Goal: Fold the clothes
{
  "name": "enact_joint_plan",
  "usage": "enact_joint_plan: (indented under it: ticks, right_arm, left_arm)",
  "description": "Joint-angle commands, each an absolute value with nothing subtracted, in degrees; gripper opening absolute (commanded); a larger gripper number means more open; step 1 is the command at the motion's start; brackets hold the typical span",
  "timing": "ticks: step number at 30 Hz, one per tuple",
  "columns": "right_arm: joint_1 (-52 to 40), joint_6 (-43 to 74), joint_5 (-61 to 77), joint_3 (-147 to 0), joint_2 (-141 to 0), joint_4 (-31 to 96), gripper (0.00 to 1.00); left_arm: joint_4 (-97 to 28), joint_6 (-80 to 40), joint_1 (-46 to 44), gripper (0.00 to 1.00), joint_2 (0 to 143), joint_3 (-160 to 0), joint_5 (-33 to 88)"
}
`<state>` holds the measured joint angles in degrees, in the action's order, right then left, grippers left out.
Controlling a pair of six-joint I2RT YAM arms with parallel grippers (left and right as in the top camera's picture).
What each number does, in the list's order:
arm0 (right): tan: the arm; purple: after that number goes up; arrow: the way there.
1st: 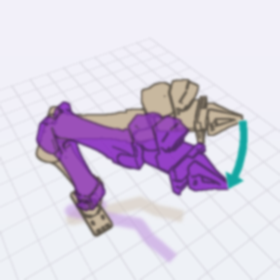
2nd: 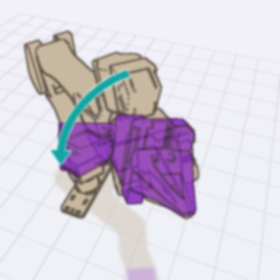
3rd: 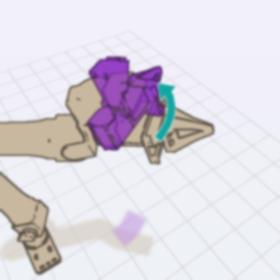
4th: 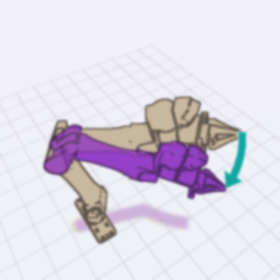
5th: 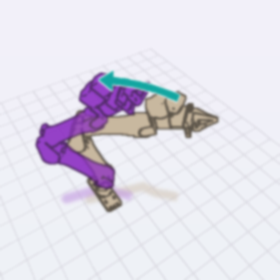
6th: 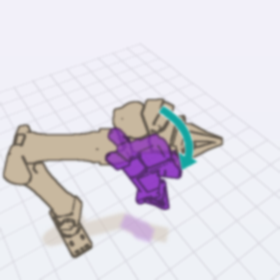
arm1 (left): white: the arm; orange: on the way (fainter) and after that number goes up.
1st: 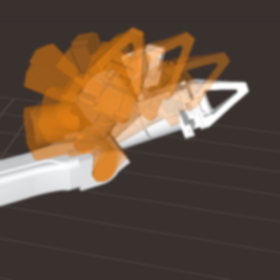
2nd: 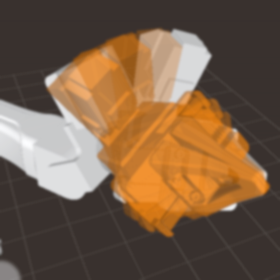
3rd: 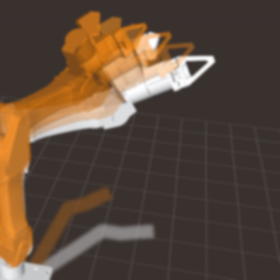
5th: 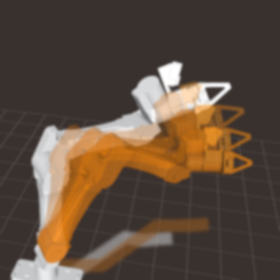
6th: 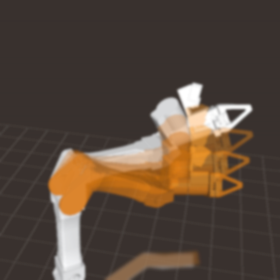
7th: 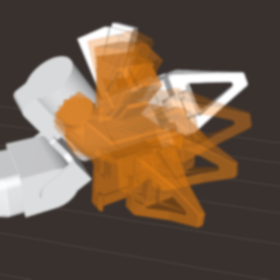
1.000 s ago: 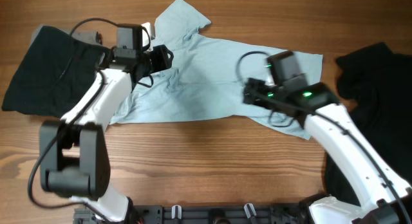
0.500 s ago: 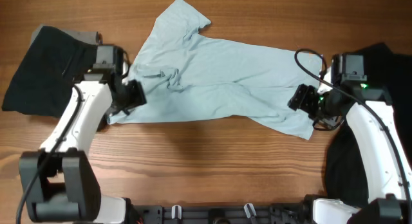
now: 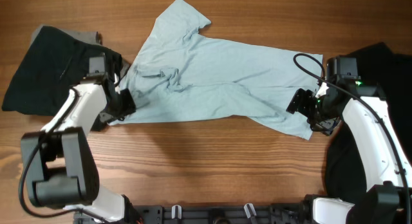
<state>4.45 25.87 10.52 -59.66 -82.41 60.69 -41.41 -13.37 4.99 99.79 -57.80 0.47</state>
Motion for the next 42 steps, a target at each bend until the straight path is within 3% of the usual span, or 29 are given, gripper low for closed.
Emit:
enact_joint_plan:
  ticks: [1, 4, 8, 22, 27, 36, 42]
  right_arm:
    - [4.86, 28.01, 7.18, -57.39, -83.11, 60.23, 0.86]
    - [6.0, 29.15, 7.29, -54.04, -84.49, 58.13, 0.81]
    - [6.61, 29.12, 7.49, -50.72, -86.46, 54.3, 0.51]
    - [6.61, 31.55, 10.26, -44.91, -91.68, 47.29, 0.42]
    - [6.61, 31.42, 9.82, -44.77, -91.66, 47.4, 0.04]
    - [15.03, 29.47, -3.27, -56.58, -89.01, 61.25, 0.04]
    - [15.14, 26.94, -4.93, -57.08, -88.92, 63.77, 0.04]
  left_arm:
    - [-39.48, -12.38, 5.1, 0.04, 102.98, -55.75, -0.1]
    - [-38.28, -12.4, 5.15, 0.04, 102.61, -55.96, -0.1]
    - [-38.3, -12.47, 6.02, 0.04, 101.1, -56.75, -0.08]
    - [-37.85, -14.13, 10.39, 0.04, 94.91, -56.9, 4.19]
    - [-37.04, -14.13, 10.41, 0.04, 94.89, -56.95, 4.47]
    - [-37.63, -14.13, 10.52, 0.04, 93.34, -60.38, 4.4]
    - [-38.22, -14.13, 14.09, 0.04, 92.88, -60.8, 2.94]
